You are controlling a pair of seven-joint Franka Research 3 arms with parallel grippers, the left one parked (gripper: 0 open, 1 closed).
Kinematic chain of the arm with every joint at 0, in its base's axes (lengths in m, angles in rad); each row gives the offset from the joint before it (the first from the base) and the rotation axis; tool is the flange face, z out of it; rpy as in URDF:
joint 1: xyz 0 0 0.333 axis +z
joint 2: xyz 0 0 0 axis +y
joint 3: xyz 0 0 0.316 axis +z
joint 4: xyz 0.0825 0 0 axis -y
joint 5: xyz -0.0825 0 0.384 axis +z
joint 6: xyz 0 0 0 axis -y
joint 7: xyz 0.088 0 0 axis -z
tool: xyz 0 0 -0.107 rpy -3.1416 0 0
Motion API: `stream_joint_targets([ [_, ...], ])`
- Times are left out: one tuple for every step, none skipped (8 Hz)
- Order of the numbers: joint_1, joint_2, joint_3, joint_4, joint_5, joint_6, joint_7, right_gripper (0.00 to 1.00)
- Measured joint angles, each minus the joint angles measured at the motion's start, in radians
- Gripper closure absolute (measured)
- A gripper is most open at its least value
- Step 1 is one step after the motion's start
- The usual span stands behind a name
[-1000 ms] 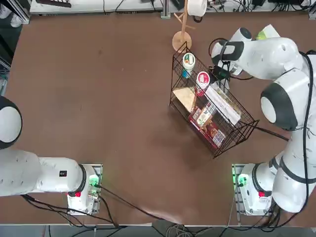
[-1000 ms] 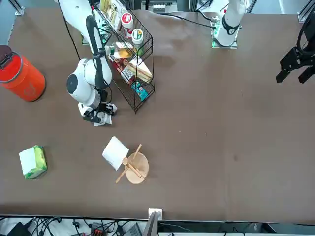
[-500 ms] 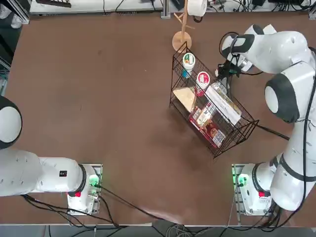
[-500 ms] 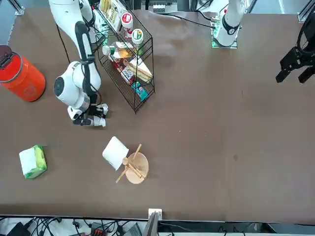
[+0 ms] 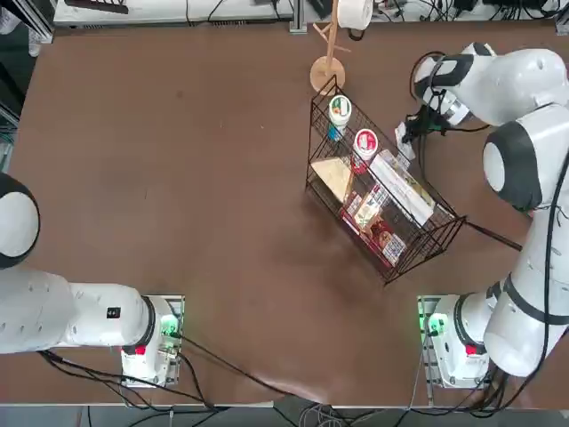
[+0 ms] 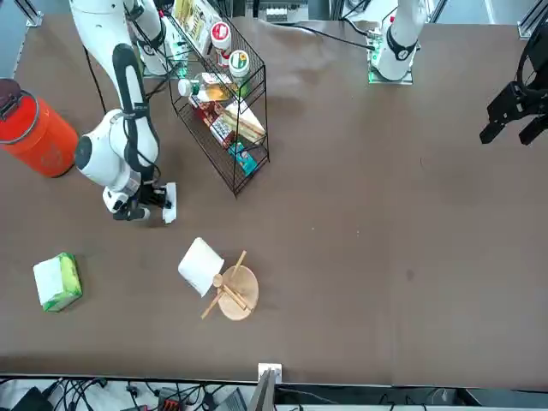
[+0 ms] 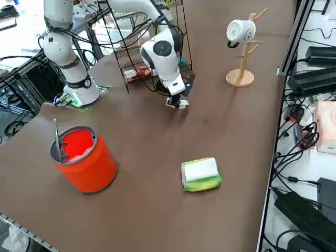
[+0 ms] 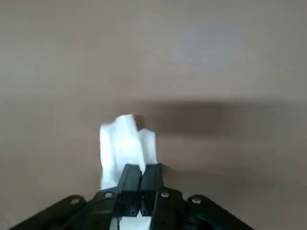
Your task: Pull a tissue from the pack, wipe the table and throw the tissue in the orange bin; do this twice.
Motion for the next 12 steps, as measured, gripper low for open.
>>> stream_joint_targets([
  [0.0,0.0,-0.065,0.002,-0.013,-0.065,-0.061,0.99],
  [0.0,-0.003,-0.141,0.016,-0.057,-0.149,-0.116,0.99],
  [0.001,-0.009,-0.212,0.056,-0.126,-0.251,-0.142,0.99],
  [0.001,-0.015,-0.278,0.122,-0.201,-0.369,-0.152,0.99],
  [0.001,-0.024,-0.334,0.197,-0.278,-0.482,-0.155,0.99],
  [-0.001,-0.031,-0.377,0.275,-0.361,-0.577,-0.156,0.99],
  [-0.006,-0.035,-0.406,0.346,-0.444,-0.652,-0.156,0.99],
  [-0.015,-0.036,-0.422,0.408,-0.525,-0.709,-0.16,0.99],
  [-0.029,-0.035,-0.43,0.454,-0.601,-0.742,-0.167,0.99],
  [-0.042,-0.035,-0.432,0.483,-0.688,-0.753,-0.181,0.99],
  [-0.048,-0.034,-0.433,0.503,-0.792,-0.754,-0.193,0.99],
  [-0.048,-0.033,-0.432,0.518,-0.893,-0.756,-0.195,0.99],
])
